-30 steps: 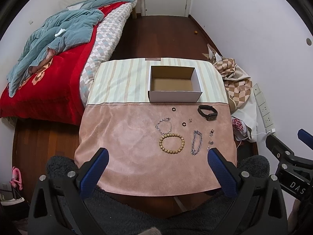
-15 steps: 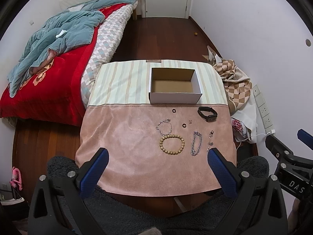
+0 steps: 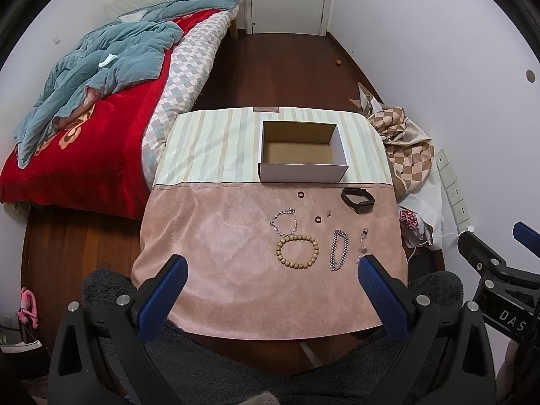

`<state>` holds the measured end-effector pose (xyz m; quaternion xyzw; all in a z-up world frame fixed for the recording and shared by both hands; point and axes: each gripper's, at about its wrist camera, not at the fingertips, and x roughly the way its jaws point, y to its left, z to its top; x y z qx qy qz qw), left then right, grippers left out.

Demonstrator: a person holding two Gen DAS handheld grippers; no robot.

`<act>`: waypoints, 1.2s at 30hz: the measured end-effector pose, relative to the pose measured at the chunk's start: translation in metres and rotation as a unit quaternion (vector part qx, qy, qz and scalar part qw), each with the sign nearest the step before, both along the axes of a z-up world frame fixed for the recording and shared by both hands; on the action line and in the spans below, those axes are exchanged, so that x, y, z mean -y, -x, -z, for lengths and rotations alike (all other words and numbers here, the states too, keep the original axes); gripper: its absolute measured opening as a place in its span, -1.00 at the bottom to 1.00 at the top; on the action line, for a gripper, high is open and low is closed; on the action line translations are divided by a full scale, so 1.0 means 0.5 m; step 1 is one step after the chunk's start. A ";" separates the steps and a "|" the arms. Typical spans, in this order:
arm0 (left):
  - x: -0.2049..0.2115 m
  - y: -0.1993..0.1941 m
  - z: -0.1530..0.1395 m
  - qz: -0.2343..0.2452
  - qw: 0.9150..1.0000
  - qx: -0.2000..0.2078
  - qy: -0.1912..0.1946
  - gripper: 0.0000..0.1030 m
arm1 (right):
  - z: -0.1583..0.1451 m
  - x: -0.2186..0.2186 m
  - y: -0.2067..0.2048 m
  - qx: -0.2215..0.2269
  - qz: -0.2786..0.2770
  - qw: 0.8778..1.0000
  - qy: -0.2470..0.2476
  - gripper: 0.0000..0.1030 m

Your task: Organize jewelry

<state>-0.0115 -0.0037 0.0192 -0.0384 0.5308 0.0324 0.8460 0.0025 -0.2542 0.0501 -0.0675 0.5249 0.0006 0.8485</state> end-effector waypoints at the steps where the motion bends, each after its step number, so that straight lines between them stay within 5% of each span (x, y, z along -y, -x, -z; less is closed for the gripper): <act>1: 0.000 0.000 0.000 0.000 1.000 0.000 0.000 1.00 | 0.000 0.000 0.001 0.000 0.000 1.000 0.000 1.00; 25: -0.004 -0.007 0.008 -0.002 1.000 0.006 -0.003 1.00 | -0.005 -0.002 -0.002 0.006 0.001 1.000 -0.007 1.00; 29: -0.020 -0.047 0.050 -0.019 1.000 0.004 -0.010 1.00 | 0.019 0.010 -0.029 0.007 0.015 1.000 -0.017 1.00; 36: -0.061 -0.136 0.227 -0.039 0.997 -0.056 -0.039 1.00 | 0.191 0.027 -0.120 -0.066 0.032 0.995 -0.068 0.98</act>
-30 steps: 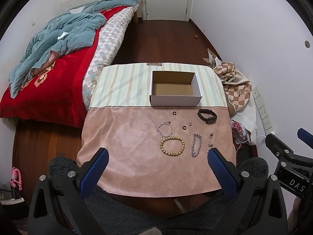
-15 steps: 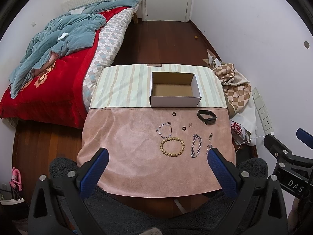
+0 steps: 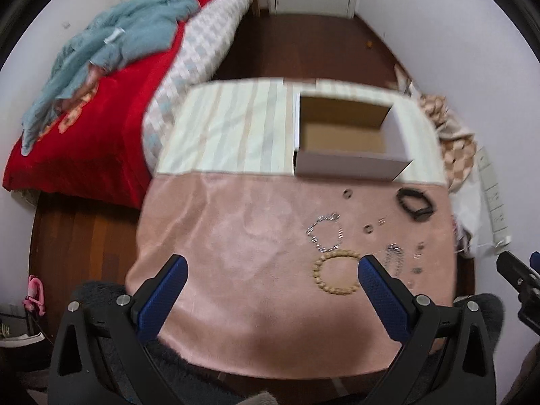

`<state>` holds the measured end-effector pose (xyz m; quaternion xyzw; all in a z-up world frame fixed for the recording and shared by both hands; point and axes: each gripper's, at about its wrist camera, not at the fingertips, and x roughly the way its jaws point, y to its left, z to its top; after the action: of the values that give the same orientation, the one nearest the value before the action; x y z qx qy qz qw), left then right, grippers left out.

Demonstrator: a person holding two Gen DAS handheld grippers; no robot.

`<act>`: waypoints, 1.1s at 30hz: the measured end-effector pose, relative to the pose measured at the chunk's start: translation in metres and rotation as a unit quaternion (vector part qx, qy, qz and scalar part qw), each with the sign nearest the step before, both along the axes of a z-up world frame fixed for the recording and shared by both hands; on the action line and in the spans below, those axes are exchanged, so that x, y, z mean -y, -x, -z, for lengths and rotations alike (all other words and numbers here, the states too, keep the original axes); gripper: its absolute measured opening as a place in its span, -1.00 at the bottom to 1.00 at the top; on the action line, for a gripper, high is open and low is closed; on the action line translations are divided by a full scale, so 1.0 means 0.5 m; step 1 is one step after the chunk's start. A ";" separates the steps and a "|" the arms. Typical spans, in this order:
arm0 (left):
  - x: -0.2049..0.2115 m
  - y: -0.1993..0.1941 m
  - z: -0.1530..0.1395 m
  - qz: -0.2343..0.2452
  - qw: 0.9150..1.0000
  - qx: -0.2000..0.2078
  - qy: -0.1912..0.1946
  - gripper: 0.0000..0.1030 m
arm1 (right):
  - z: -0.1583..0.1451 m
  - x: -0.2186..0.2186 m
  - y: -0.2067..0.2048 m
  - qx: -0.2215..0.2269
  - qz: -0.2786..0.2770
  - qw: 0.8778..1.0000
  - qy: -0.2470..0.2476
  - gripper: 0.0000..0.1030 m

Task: Organize jewelry
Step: 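Grasp the wooden bead bracelet with the left gripper while the right grasps the silver chain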

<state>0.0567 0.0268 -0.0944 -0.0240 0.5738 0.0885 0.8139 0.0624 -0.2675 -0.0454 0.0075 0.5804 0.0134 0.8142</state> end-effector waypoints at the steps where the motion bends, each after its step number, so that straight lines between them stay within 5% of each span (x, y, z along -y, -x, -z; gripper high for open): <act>1: -0.001 -0.009 0.032 0.002 1.000 -0.017 -0.004 1.00 | 0.033 -0.002 -0.008 -0.012 0.000 1.000 -0.006 0.92; 9: 0.016 -0.041 0.217 0.025 0.995 -0.100 -0.006 0.96 | 0.269 -0.045 -0.053 -0.093 -0.008 0.995 -0.033 0.31; 12: 0.022 -0.047 0.259 0.024 0.993 -0.116 0.010 0.75 | 0.320 -0.054 -0.058 -0.105 -0.006 0.993 -0.048 0.15; 16: 0.035 -0.043 0.291 0.032 0.991 -0.128 0.034 0.72 | 0.354 -0.066 -0.050 -0.112 -0.009 0.992 -0.056 0.12; 21: 0.062 -0.027 0.296 0.052 0.992 -0.111 0.041 0.22 | 0.371 -0.072 -0.050 -0.113 -0.012 0.992 -0.058 0.11; 25: 0.070 -0.014 0.279 0.072 0.992 -0.092 0.043 -0.86 | 0.376 -0.076 -0.048 -0.118 -0.016 0.991 -0.064 0.11; 33: 0.004 0.032 0.253 0.051 0.994 -0.088 0.037 -0.87 | 0.389 -0.094 -0.042 -0.127 -0.023 0.990 -0.058 0.10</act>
<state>0.0406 0.0246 -0.2208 -0.0170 0.6466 0.0270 0.7622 0.0836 -0.2204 -0.2399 0.0431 0.6770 0.0644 0.7319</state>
